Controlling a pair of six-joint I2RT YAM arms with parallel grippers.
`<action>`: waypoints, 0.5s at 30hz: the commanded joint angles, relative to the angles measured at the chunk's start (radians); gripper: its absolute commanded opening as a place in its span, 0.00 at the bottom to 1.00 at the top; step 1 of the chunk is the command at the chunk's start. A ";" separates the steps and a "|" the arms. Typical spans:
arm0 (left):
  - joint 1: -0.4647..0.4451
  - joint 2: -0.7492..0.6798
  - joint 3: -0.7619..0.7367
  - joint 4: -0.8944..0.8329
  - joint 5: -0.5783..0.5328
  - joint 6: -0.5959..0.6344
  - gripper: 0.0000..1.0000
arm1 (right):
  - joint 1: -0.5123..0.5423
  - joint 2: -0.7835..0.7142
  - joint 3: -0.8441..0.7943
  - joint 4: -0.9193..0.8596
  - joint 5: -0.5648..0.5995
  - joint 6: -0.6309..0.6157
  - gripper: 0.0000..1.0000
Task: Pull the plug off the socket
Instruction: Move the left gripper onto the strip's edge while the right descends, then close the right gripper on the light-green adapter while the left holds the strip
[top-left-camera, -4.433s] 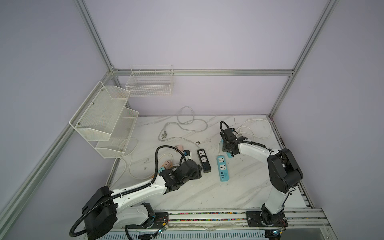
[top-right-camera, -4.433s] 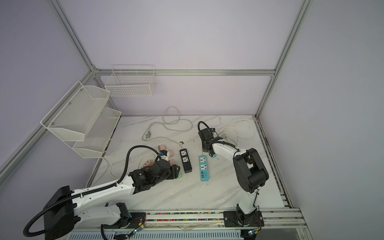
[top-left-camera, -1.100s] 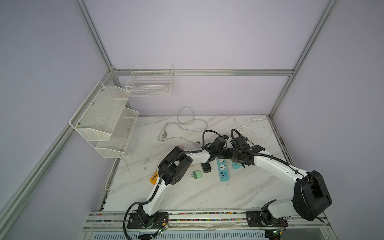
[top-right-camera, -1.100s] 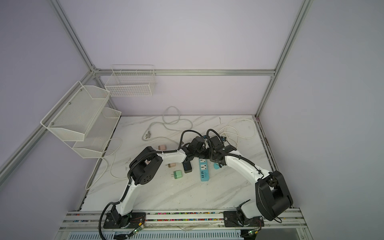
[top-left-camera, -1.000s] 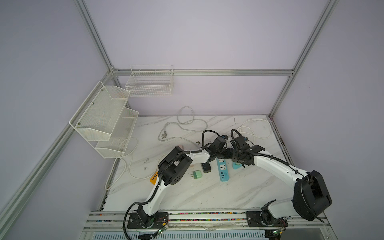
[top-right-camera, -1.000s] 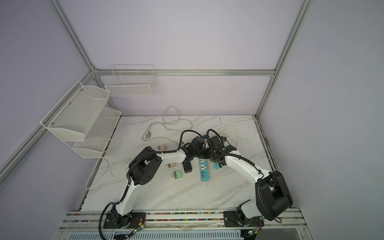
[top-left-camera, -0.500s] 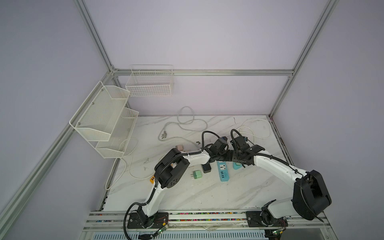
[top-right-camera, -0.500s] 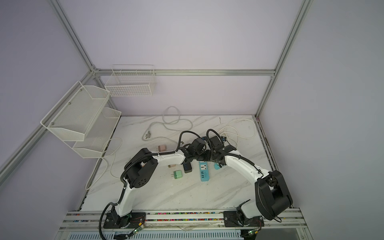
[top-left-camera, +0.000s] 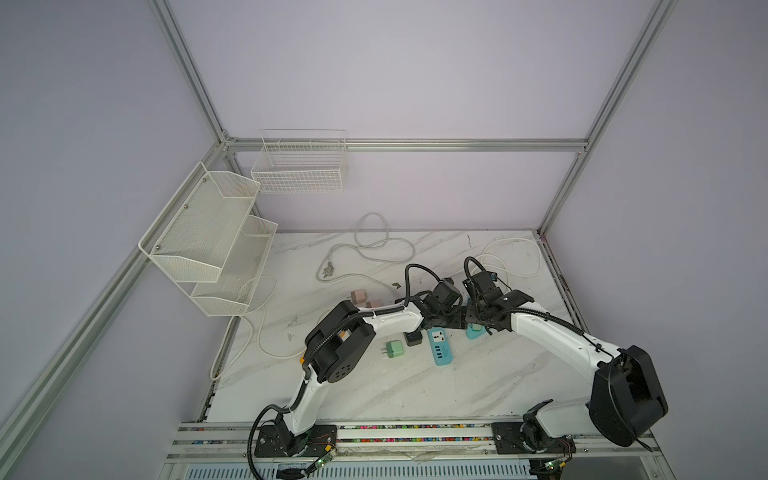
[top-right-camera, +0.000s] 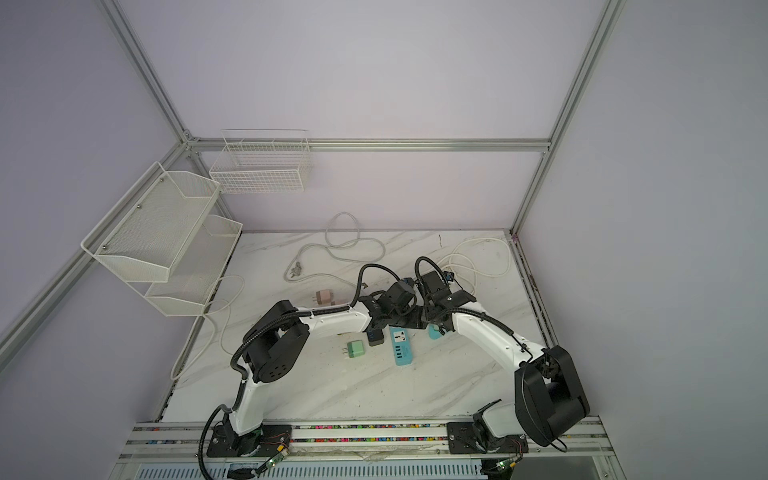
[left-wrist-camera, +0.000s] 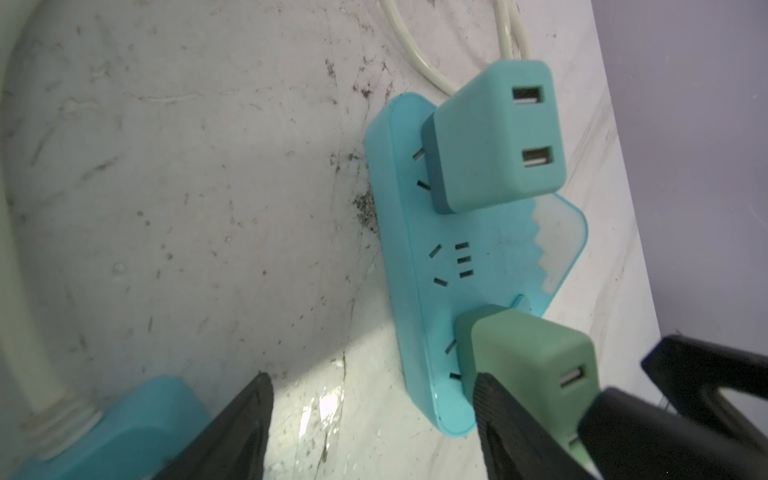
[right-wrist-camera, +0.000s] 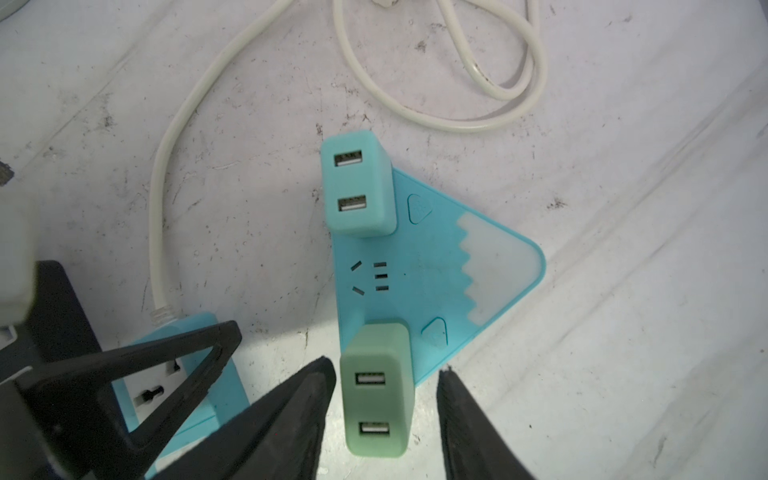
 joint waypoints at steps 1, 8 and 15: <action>0.005 -0.061 -0.015 -0.044 0.016 -0.013 0.77 | -0.002 -0.022 0.014 -0.016 0.013 -0.007 0.48; 0.022 0.000 0.082 0.006 0.021 -0.090 0.70 | -0.002 -0.022 0.009 -0.022 0.021 -0.008 0.49; 0.038 0.049 0.076 0.163 0.093 -0.109 0.61 | -0.001 -0.022 -0.003 -0.024 0.015 -0.010 0.49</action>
